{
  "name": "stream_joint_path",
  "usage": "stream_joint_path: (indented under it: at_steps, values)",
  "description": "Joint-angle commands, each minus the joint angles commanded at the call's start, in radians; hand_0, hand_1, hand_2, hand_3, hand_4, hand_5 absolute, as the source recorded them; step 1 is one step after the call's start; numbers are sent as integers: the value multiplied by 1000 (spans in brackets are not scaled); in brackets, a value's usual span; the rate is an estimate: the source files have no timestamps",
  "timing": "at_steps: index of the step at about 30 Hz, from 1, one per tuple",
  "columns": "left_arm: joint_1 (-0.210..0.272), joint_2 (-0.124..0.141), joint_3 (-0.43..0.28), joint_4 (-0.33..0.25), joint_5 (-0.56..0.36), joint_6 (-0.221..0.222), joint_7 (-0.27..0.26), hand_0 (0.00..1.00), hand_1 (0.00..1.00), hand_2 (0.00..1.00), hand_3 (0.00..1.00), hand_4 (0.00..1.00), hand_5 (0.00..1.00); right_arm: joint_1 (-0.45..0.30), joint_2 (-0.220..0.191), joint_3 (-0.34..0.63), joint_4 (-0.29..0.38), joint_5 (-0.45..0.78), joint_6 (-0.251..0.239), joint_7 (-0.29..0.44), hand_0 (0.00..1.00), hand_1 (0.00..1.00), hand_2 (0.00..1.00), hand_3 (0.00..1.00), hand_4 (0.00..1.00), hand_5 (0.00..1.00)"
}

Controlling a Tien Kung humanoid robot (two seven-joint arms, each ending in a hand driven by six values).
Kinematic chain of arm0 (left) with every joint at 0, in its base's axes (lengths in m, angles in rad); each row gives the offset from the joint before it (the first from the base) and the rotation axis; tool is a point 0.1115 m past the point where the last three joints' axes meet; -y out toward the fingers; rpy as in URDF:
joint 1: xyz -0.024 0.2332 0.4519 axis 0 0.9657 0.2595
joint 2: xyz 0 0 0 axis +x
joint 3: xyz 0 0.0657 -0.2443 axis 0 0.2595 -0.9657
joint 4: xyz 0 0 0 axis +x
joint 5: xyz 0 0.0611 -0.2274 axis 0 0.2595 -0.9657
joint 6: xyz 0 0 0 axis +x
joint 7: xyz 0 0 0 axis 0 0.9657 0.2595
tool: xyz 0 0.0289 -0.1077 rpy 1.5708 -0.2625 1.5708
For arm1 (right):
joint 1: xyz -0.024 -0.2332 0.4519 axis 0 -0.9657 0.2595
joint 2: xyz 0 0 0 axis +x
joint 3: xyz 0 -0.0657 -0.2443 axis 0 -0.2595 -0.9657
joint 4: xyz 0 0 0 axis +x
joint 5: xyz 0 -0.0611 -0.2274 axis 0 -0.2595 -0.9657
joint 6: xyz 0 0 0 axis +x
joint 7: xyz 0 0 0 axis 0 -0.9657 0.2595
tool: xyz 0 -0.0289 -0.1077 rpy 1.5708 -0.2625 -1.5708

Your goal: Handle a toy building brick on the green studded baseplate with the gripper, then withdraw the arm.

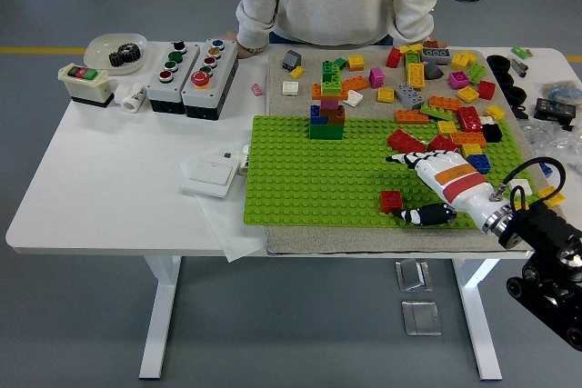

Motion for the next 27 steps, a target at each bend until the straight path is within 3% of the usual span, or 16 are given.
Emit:
stream_joint_path:
  at_steps: [27]
  values:
    - [1,0,-1,0,8,-1,2,781,723,689,573,590,628,11,22,2,-13,-1,-1,-1,666,693,807,876,894,321]
